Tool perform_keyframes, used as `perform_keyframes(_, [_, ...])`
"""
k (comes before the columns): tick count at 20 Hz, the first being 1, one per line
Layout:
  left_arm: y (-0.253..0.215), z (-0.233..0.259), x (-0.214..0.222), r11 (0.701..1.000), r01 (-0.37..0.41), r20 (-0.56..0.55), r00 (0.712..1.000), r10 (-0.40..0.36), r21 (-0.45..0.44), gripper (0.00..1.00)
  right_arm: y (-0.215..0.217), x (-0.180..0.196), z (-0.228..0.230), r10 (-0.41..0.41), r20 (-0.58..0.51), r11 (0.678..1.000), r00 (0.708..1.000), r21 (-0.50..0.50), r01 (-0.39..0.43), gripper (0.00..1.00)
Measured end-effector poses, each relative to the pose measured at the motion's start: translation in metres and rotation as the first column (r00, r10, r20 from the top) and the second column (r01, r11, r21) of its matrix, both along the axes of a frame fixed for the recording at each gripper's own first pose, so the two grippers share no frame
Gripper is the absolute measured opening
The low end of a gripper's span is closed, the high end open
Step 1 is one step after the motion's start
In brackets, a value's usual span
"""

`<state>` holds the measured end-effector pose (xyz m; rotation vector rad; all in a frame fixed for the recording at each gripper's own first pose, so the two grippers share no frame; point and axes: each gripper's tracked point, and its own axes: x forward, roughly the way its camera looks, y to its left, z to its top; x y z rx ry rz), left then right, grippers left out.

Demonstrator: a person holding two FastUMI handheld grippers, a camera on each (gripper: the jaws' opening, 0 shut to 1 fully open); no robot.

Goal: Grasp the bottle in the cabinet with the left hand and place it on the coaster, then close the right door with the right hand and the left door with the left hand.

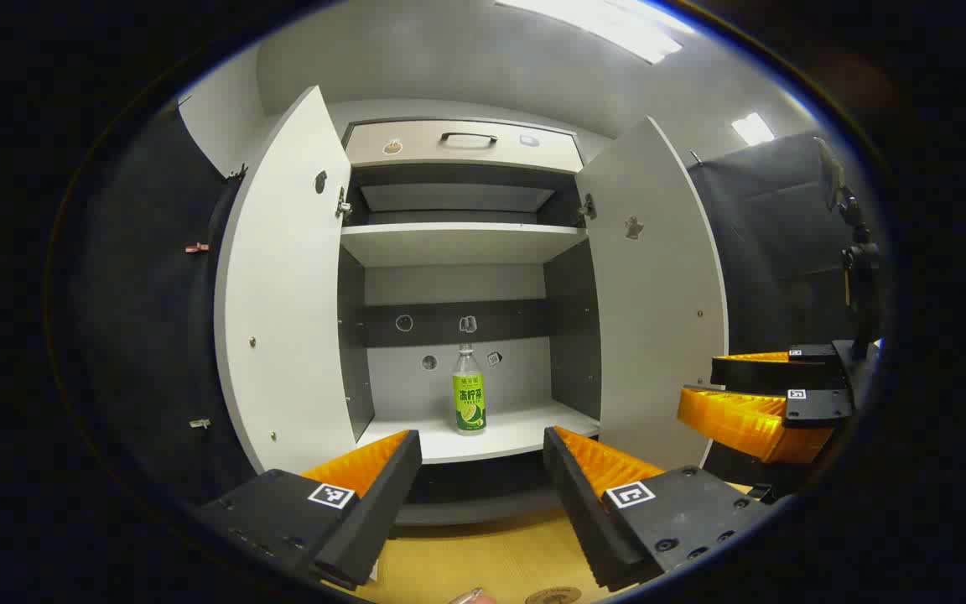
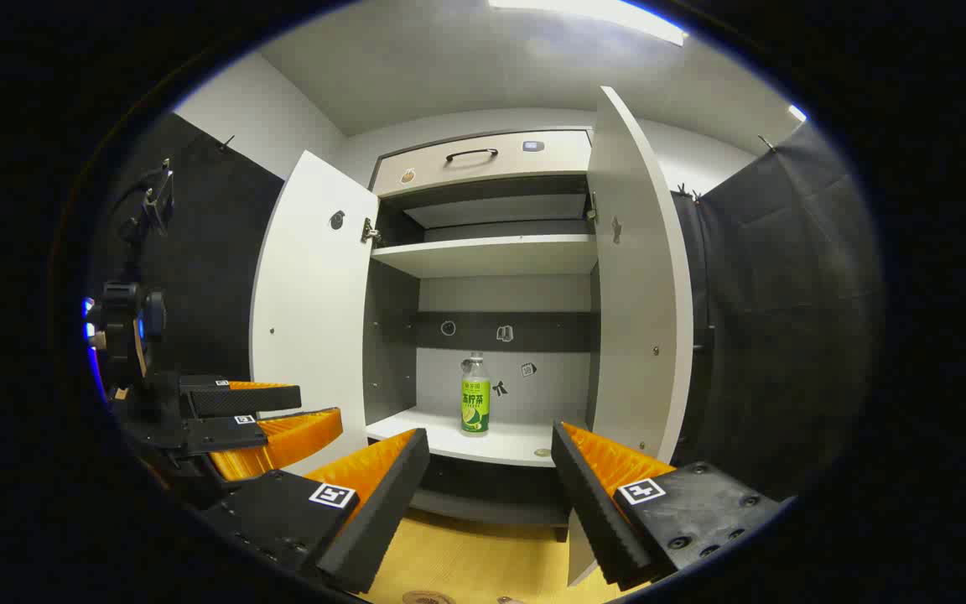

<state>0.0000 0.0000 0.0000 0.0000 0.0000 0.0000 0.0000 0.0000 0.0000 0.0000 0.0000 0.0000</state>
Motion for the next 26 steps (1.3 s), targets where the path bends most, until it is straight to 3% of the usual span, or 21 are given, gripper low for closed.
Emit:
perform_keyframes(9, [0.003,0.005,-0.005,1.000,0.003,0.019,1.000,-0.003,-0.007,0.93,-0.007,-0.008,0.015,-0.033,0.041,0.999,0.999,-0.007,0.033,0.97])
perform_keyframes(17, [0.008,0.000,-0.006,1.000,-0.005,0.010,1.000,0.005,-0.026,0.93,0.002,-0.008,0.010,-0.011,0.019,1.000,1.000,-0.009,0.011,0.97])
perform_keyframes(22, [0.014,-0.006,-0.007,1.000,0.005,-0.007,1.000,-0.005,-0.017,0.93,0.002,-0.010,0.009,-0.036,0.017,0.999,0.999,-0.014,0.036,0.98])
perform_keyframes(26, [0.016,-0.012,-0.007,0.997,0.049,-0.027,0.998,-0.051,-0.064,0.93,0.004,-0.012,0.005,-0.070,0.010,0.997,0.997,-0.030,0.071,0.98])
